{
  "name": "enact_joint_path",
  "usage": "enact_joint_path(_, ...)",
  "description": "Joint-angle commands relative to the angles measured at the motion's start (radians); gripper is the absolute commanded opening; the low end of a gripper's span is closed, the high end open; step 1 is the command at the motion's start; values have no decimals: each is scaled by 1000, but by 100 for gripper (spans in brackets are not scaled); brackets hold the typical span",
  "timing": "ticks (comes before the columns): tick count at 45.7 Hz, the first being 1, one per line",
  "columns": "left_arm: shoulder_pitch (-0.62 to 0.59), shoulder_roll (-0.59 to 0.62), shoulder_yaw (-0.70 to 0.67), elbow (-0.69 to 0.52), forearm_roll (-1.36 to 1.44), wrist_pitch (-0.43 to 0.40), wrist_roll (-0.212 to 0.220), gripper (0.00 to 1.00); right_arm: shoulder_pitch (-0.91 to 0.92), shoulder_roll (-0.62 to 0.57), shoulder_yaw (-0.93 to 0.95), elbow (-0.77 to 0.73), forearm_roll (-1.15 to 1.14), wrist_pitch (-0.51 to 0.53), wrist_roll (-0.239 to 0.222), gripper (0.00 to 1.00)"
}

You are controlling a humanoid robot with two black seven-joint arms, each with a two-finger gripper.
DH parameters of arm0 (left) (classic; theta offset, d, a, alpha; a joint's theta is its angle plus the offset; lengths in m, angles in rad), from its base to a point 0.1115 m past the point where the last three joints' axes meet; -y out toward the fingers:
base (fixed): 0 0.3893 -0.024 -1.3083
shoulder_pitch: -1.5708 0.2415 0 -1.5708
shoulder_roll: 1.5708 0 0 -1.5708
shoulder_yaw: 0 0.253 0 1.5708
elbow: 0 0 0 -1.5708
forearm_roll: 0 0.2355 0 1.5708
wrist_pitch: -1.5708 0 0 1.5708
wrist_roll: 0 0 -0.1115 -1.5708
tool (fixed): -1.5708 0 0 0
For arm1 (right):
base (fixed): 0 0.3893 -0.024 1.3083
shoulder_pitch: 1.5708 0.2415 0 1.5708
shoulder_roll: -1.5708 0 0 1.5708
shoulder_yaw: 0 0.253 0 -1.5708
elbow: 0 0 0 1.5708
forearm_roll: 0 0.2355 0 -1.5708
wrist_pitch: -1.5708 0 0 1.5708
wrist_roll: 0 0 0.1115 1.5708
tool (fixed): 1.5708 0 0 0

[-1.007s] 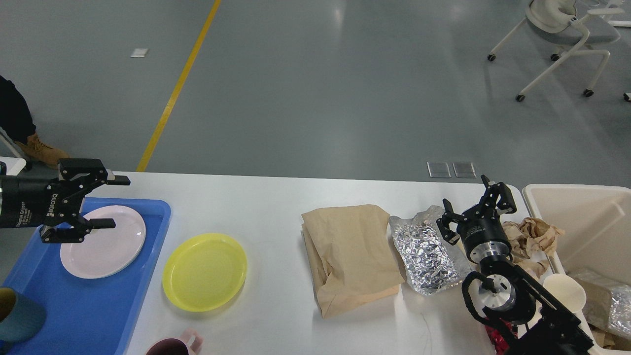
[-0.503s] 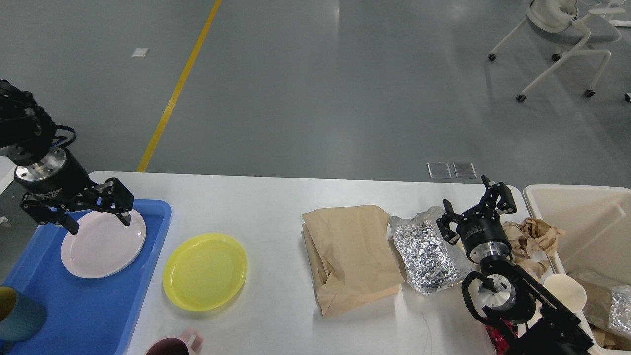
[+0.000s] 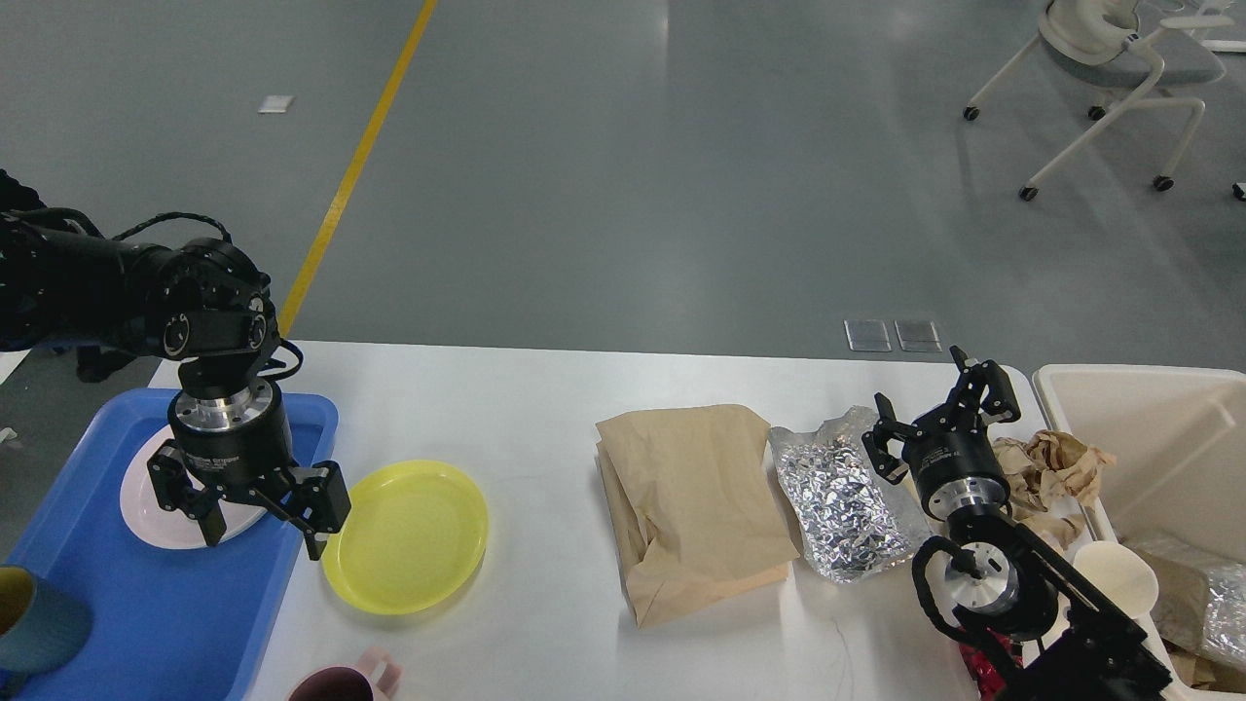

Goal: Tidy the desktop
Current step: 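Lower the left gripper toward the pink mug near the table edge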

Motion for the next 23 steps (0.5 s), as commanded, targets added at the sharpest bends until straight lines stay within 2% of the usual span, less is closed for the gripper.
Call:
enact_joint_path(1, -2, -2, -21, -76, -4, 0, -1, 96, 0, 0, 0, 0, 0, 0, 0, 100)
enact_joint_path(7, 12, -32, -51, -140, -10, 0, 1, 96, 0, 0, 0, 0, 0, 0, 0, 100)
enact_joint_path(23, 102, -55, -65, -131, -11, 0, 1, 96, 0, 0, 0, 0, 0, 0, 0, 100)
